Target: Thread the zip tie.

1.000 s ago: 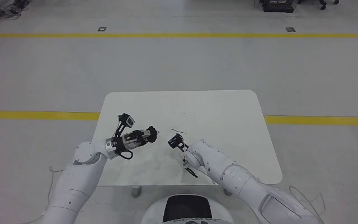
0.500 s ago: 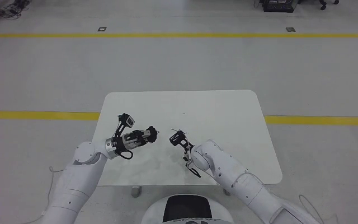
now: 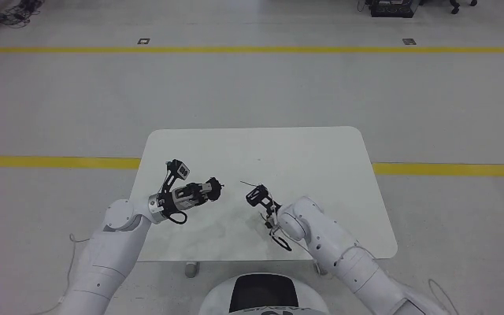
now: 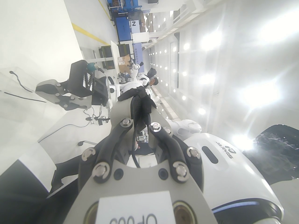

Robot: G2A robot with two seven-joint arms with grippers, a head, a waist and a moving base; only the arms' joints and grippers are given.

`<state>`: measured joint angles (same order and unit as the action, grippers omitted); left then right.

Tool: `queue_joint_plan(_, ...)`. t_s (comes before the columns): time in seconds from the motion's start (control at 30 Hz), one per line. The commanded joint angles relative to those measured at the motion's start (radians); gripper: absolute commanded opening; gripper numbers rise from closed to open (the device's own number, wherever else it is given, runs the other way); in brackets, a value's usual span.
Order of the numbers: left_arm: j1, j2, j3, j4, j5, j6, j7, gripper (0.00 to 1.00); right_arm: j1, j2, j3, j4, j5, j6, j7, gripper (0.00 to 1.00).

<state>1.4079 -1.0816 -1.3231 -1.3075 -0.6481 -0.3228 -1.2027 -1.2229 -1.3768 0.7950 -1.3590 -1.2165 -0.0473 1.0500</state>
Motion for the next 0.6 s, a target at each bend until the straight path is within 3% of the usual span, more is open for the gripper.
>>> queue_joint_plan(0.0,0.0,0.0,0.0,0.0,0.0,0.0,0.0,0.0,0.013,-0.005,-0.008,0.021,0.008,-0.002,-0.008,0.09)
queue_joint_plan(0.07,0.0,0.0,0.0,0.0,0.0,0.0,0.0,0.0,0.027,-0.011,-0.019,0.043,0.017,-0.004,-0.014,0.11)
queue_joint_plan(0.13,0.0,0.0,0.0,0.0,0.0,0.0,0.0,0.0,0.039,-0.017,-0.031,0.065,0.025,-0.006,-0.017,0.21)
queue_joint_plan(0.57,0.0,0.0,0.0,0.0,0.0,0.0,0.0,0.0,0.101,-0.054,-0.086,0.19,0.068,0.001,-0.038,0.14)
